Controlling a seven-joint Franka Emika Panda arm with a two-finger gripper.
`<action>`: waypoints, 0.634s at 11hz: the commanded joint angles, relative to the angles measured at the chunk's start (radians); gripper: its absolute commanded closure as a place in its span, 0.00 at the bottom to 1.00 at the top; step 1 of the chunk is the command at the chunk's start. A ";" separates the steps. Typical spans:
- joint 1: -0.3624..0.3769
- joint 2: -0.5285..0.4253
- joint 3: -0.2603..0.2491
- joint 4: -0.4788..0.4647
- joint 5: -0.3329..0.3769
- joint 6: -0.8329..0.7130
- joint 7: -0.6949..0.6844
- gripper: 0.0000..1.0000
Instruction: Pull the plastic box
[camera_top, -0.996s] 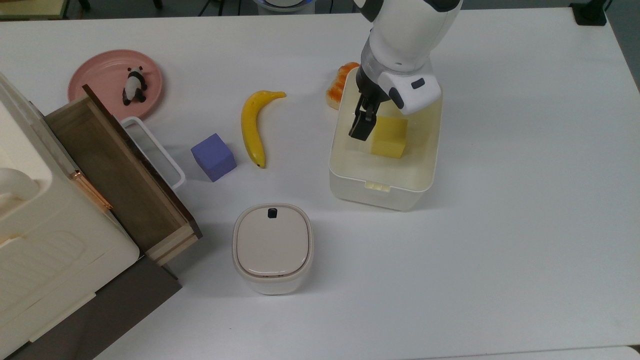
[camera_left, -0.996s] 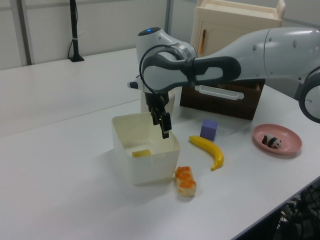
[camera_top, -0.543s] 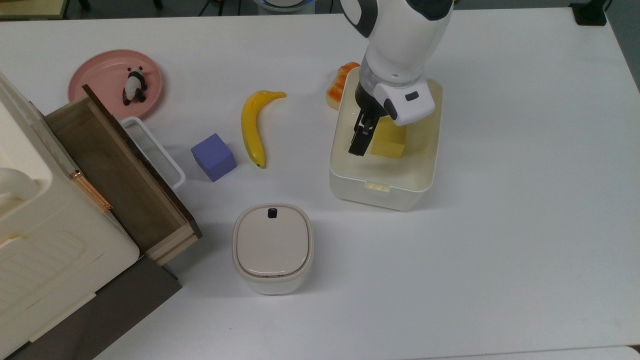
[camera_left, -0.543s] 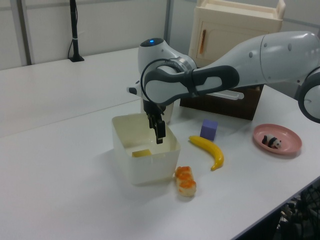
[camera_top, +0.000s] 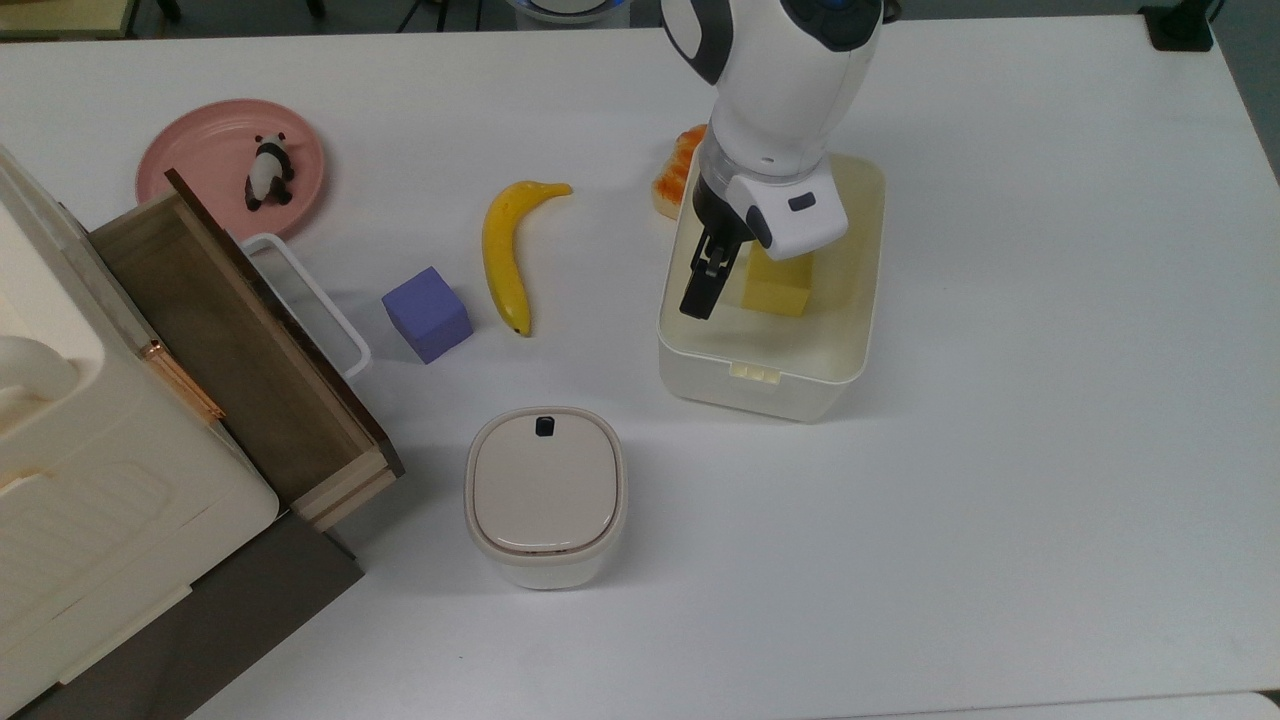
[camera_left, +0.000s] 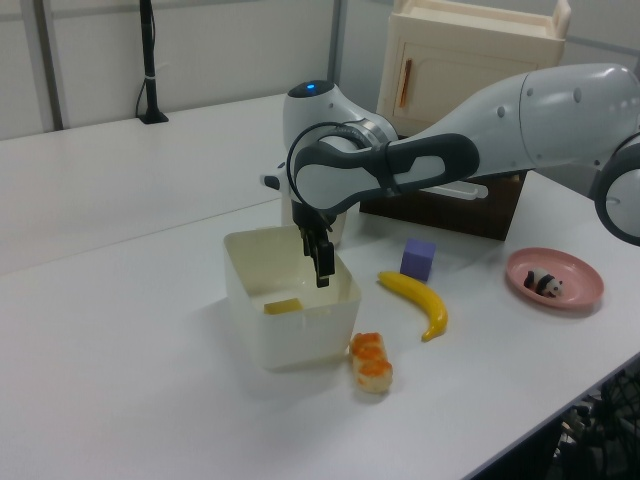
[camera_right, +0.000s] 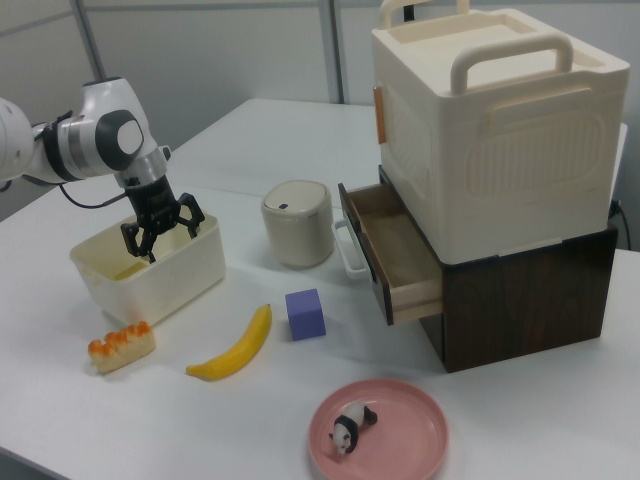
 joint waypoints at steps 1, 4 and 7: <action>0.009 -0.041 -0.017 -0.055 -0.012 -0.008 -0.038 0.00; 0.007 -0.096 -0.034 -0.105 -0.014 -0.013 -0.094 0.00; 0.007 -0.114 -0.075 -0.116 -0.014 -0.039 -0.175 0.00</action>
